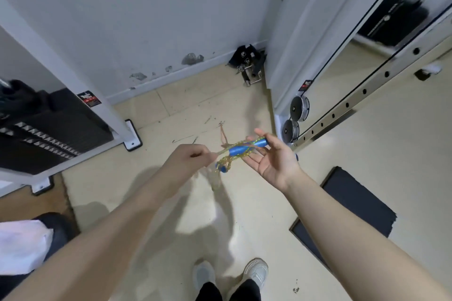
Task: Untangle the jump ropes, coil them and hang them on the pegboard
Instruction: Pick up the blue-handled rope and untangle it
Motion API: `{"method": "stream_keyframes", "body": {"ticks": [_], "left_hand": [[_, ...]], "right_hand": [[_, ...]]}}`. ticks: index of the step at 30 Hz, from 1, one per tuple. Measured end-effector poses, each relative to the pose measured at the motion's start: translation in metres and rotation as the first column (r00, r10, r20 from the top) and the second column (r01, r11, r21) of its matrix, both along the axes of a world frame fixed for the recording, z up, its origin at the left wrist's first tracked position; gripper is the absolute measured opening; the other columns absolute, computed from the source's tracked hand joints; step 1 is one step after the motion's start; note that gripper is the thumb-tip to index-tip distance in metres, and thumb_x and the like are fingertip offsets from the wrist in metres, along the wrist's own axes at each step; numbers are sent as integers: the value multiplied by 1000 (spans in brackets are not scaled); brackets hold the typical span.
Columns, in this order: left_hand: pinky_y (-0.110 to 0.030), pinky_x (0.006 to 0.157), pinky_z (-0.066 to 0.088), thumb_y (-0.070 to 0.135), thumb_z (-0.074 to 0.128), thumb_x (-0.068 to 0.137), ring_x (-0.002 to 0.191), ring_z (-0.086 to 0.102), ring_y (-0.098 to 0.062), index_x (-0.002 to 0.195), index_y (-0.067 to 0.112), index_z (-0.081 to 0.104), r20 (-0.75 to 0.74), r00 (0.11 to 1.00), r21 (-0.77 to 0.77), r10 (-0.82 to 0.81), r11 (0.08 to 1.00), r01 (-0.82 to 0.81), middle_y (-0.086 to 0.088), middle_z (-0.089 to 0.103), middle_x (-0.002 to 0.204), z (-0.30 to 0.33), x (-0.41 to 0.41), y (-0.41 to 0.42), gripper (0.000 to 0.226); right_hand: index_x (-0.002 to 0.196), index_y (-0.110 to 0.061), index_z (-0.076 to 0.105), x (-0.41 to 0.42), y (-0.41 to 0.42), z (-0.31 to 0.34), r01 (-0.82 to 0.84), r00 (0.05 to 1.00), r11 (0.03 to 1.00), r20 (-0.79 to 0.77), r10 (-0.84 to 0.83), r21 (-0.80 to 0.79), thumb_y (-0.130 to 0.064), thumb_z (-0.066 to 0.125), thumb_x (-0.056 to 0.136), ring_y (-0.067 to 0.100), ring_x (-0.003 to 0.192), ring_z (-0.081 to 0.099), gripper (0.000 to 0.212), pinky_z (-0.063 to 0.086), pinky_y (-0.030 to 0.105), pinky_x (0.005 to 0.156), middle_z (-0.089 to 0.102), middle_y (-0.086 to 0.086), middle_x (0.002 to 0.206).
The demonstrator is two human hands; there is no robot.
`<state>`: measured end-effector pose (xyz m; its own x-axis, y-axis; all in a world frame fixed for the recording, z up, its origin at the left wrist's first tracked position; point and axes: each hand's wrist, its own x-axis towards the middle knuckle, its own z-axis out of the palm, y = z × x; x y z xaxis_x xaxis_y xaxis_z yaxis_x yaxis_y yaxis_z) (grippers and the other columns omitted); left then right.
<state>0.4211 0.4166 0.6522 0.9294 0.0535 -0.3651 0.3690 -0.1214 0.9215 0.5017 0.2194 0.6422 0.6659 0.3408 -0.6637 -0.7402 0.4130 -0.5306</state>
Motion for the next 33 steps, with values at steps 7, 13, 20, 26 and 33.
{"method": "stream_keyframes", "body": {"ticks": [7,13,20,26,33], "left_hand": [[-22,48,43,21,38,97,38,33,-11,55,20,36,-113,953,-603,281,743,-290,7,27,40,63,8,7,41],[-12,32,9,19,40,94,29,14,-5,54,22,27,-153,946,-500,287,803,-325,10,18,37,74,14,9,42],[-18,40,14,15,44,88,36,19,-13,56,21,25,-141,873,-71,467,875,-479,4,24,42,63,4,28,37],[-31,53,27,41,40,97,64,44,-28,57,15,36,89,990,745,109,653,-139,-4,41,55,65,-9,33,48],[-31,69,41,45,31,99,102,58,-29,110,13,50,-263,961,936,-88,220,276,-11,62,108,67,-28,38,39]], "right_hand": [[86,-14,59,2,-18,66,-57,980,873,141,142,-484,-34,46,97,16,63,55,26,50,24,58,56,3,80],[77,-15,51,0,-37,94,373,923,841,250,-293,-392,-33,47,97,12,54,40,27,36,21,52,42,0,65],[73,-10,44,-1,-41,125,545,834,832,30,-550,106,-29,29,103,12,44,44,39,45,19,47,45,1,55],[103,-19,59,-7,-34,164,130,945,900,223,-239,415,-33,42,92,2,29,30,25,26,9,32,53,-4,58],[148,-40,12,2,-59,185,35,708,575,426,562,-817,-19,46,97,12,44,42,65,40,25,45,55,1,105]]}}
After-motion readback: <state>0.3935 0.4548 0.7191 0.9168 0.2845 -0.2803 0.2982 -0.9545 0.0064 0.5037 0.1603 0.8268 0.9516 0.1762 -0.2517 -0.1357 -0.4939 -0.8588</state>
